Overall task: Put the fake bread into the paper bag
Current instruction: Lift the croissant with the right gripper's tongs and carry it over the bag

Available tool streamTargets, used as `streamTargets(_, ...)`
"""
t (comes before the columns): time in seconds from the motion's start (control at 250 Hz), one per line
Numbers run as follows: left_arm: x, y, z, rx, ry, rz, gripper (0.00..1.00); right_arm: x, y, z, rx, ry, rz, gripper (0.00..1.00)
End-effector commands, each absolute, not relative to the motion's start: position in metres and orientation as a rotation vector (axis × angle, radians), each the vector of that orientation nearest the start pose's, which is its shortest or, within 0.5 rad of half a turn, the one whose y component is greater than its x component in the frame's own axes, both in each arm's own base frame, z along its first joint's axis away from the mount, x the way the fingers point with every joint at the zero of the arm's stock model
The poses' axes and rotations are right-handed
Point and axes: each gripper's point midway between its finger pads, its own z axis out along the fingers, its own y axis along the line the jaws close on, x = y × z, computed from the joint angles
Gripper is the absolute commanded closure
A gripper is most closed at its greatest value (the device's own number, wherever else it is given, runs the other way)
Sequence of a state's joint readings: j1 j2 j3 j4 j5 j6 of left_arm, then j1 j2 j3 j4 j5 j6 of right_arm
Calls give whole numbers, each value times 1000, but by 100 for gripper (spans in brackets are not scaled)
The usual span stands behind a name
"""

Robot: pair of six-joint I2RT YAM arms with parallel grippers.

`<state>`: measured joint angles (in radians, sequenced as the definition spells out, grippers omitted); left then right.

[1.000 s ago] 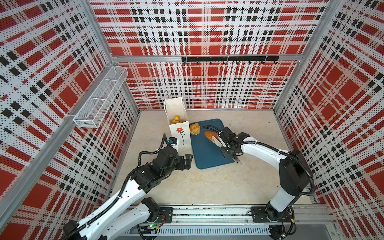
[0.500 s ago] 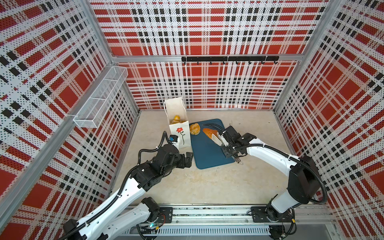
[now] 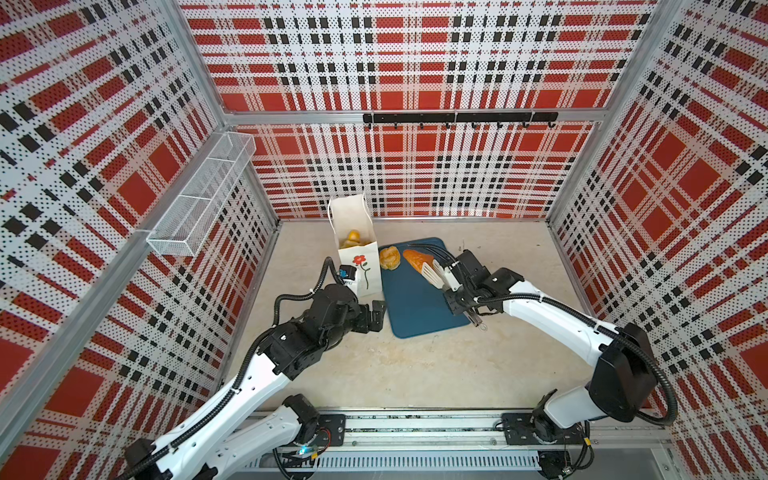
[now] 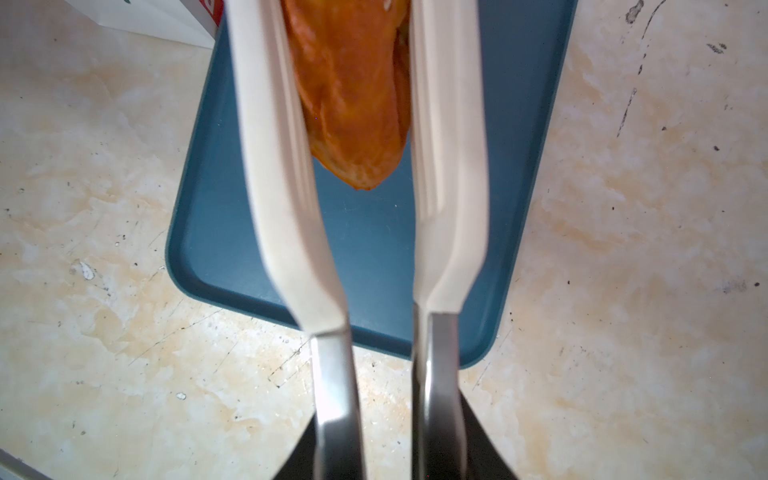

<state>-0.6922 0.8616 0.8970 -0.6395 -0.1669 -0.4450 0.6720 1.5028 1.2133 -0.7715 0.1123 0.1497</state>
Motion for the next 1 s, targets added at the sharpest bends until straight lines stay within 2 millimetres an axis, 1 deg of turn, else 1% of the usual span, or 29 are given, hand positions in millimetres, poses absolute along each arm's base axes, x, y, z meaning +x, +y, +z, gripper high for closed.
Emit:
streamTargets(0.0,245,-157,258,169,2169,-442,1,312,229,187,-599,2433,222,66)
streamTargets(0.352,245,-142,275,144,2140,-458,1,307,243,220,-605,2358,291,66)
streamTargets(0.728,245,-130,288,127,2117,-465,1,302,252,251,-606,2287,353,66)
streamTargets(0.996,247,-114,301,72,2074,-458,1,295,265,281,-623,2214,421,66)
